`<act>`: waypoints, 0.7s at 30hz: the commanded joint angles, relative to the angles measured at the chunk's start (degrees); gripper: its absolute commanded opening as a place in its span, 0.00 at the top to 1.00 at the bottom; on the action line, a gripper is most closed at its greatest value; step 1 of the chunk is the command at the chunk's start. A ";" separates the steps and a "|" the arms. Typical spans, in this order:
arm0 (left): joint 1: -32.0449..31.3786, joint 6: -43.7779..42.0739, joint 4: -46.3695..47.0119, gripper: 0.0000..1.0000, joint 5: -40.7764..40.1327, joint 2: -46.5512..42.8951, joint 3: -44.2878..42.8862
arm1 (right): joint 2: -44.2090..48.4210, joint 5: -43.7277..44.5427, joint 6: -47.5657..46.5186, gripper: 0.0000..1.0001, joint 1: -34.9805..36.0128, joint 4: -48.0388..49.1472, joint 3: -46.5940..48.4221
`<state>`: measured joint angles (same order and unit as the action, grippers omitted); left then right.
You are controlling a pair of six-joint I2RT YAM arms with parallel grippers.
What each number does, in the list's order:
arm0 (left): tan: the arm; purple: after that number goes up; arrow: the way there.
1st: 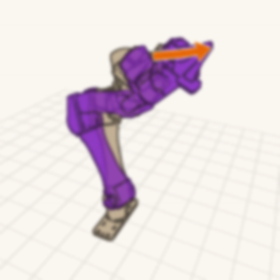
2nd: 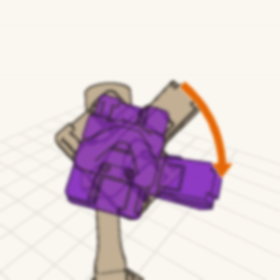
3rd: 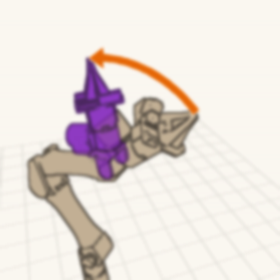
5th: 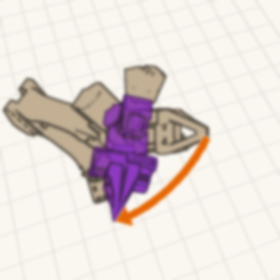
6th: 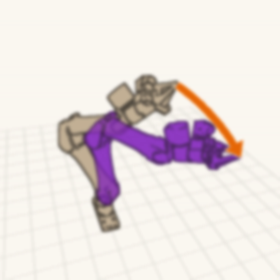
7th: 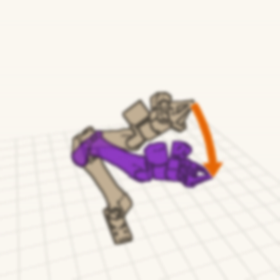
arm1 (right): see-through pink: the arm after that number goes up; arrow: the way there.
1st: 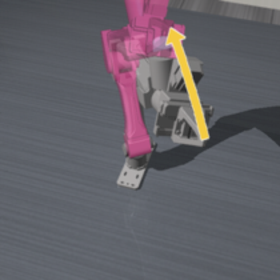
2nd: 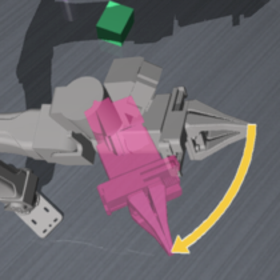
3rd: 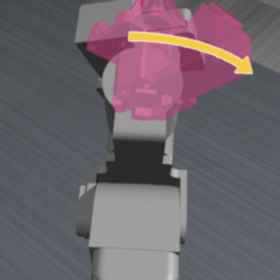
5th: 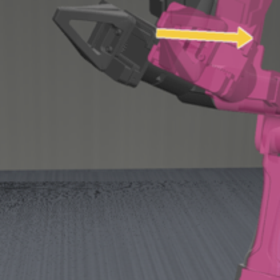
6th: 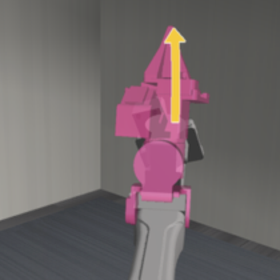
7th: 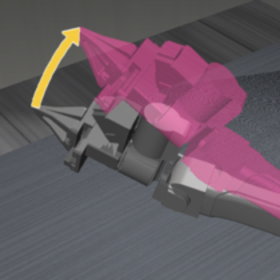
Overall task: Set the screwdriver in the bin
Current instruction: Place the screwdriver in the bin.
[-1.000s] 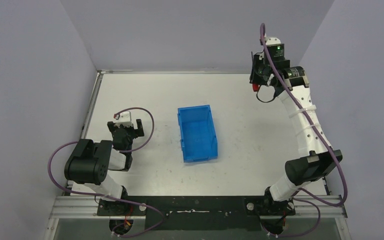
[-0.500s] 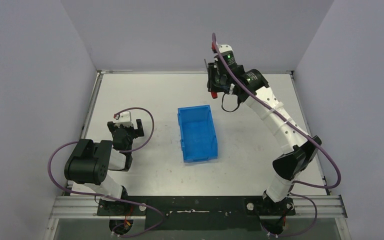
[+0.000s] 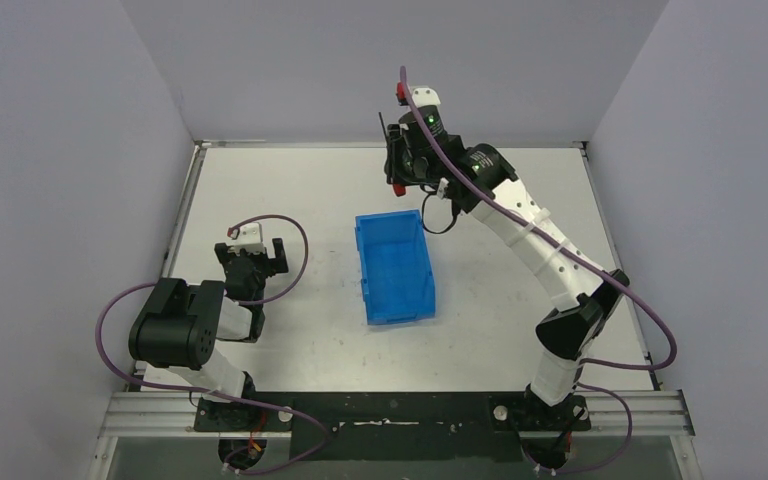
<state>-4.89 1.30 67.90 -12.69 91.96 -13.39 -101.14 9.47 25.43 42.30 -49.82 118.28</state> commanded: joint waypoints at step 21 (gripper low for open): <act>0.23 0.64 1.58 0.03 -0.23 0.24 -1.11 | 5.96 -1.12 5.68 1.00 3.93 13.70 -31.70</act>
<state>-4.89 1.30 67.92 -12.69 91.96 -13.39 -97.69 9.56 29.54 45.47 -40.86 89.14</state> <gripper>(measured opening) 0.971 0.259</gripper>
